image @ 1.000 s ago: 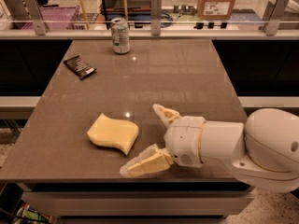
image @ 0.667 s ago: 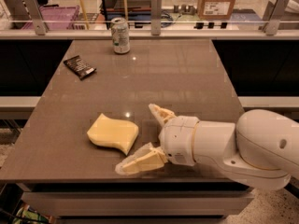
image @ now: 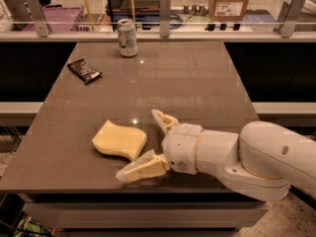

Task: Move sponge near 7up can

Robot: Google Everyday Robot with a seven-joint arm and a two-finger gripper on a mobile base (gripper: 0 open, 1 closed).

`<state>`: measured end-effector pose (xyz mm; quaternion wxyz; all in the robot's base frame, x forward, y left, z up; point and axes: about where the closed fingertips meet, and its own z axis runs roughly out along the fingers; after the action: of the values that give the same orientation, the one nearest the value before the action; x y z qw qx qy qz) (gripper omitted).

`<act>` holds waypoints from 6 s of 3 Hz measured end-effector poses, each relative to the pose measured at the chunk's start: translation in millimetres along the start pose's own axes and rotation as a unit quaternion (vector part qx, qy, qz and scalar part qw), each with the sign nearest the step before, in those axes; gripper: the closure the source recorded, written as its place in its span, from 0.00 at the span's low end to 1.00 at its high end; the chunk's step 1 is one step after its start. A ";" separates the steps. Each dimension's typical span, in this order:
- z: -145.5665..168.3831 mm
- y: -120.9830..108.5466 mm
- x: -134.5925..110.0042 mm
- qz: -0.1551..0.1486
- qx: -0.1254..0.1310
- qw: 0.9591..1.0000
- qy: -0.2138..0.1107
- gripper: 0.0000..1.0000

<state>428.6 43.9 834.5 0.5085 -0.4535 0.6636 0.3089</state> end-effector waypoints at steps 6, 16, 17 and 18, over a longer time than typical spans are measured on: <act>5.6 6.4 -12.0 -0.016 0.000 1.000 -0.006 1.00; -24.7 -139.6 -112.3 -0.101 0.071 0.989 0.082 1.00; -29.4 -161.6 -116.2 -0.098 0.079 0.989 0.071 1.00; -33.6 -181.9 -116.0 -0.082 0.082 0.991 0.069 1.00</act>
Offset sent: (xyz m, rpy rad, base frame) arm 0.0015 0.0032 -0.0005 0.0111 -0.0068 -0.0004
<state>590.3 -24.3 964.4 0.5208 -0.4836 0.6804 0.1790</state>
